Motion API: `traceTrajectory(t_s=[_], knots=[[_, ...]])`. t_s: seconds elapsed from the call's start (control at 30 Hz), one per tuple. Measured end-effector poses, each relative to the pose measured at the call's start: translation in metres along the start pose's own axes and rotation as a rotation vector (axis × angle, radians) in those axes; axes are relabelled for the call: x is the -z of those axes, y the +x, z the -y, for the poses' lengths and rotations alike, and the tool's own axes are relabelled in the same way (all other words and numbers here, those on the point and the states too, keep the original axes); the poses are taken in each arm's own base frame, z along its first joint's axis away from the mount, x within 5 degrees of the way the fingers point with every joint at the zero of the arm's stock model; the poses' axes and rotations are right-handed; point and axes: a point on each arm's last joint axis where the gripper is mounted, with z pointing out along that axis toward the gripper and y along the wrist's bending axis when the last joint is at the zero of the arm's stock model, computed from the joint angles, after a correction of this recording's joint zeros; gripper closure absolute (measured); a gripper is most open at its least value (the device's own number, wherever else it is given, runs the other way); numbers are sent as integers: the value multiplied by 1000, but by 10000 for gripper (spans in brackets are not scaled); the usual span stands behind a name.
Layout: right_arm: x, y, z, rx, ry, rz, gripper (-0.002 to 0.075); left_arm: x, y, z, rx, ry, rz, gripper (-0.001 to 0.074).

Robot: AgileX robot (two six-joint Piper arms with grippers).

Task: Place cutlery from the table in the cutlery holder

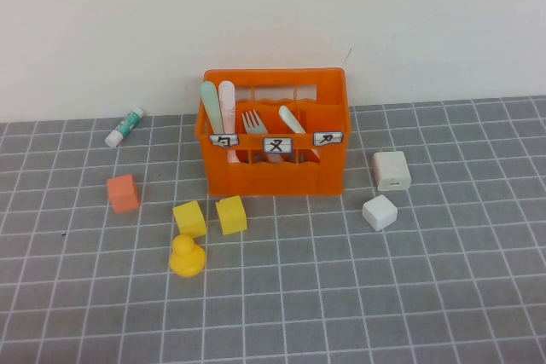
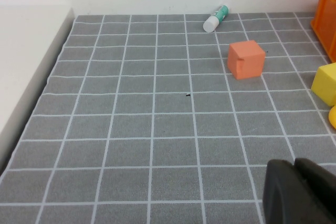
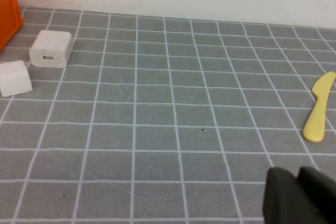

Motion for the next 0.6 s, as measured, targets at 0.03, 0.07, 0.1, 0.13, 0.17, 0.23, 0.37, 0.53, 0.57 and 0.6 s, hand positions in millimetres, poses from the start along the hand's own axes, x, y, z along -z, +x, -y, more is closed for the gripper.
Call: traceTrajectory(t_s=[0.03,0.07,0.1,0.13,0.17,0.23,0.37,0.53,0.57,0.6], knots=[[0,-1,0,0,0,2,682,0,0,0,0,0,0,736],[0,0,0,-2,-1,-2,682,0,0,0,0,0,0,736],[0,0,0,-3,-2,-6,682,0,0,0,0,0,0,736],[0,0,0,-7,-4,-8,682,0,0,0,0,0,0,736],[0,0,0,-9,-5,-8,682,0,0,0,0,0,0,736],[0,0,0,-11,-6,-10,682,0,0,0,0,0,0,736],[0,0,-1,-13,-6,-11,682,0,0,0,0,0,0,736],[0,0,-1,-13,-7,-13,683,0,0,0,0,0,0,736],[0,0,-1,-13,-7,-13,683,0,0,0,0,0,0,736],[1,0,-1,-13,-7,-12,683,0,0,0,0,0,0,736]])
